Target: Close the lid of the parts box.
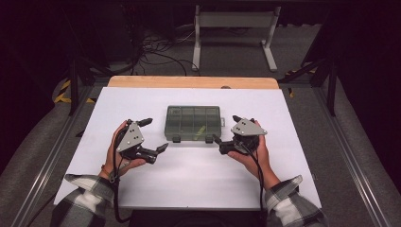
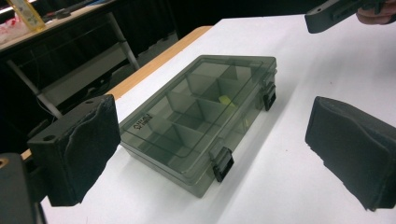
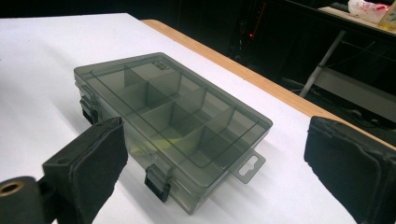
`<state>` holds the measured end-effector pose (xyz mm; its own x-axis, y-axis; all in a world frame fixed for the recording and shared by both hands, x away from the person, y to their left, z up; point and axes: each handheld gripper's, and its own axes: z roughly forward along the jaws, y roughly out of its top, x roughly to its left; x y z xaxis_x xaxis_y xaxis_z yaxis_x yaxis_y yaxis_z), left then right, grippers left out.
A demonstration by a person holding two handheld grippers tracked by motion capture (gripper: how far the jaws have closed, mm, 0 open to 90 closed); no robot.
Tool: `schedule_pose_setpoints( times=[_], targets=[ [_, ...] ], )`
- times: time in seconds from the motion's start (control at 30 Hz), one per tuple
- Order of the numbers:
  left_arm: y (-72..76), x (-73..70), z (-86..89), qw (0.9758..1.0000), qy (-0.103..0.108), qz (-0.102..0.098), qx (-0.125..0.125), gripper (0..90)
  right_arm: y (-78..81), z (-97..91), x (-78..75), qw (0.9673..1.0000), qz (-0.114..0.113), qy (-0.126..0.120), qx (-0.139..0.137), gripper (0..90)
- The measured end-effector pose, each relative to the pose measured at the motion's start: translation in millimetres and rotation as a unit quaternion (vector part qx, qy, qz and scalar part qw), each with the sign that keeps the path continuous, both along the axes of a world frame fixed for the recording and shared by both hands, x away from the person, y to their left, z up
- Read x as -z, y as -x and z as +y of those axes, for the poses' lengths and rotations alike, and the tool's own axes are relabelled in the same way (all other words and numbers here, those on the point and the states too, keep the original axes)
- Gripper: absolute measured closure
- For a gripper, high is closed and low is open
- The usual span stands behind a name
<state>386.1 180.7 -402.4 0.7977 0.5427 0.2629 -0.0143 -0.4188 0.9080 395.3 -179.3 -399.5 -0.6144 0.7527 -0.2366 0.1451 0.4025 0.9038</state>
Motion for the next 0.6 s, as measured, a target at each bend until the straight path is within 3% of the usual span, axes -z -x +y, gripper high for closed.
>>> schedule_pose_setpoints(
  times=[0.6],
  targets=[
    [10.4,3.6,5.6,0.9999,-0.009,-0.002,0.009,4.1,14.1,-4.7,4.0,0.9999,-0.008,0.009,-0.010,6.7]
  ],
)
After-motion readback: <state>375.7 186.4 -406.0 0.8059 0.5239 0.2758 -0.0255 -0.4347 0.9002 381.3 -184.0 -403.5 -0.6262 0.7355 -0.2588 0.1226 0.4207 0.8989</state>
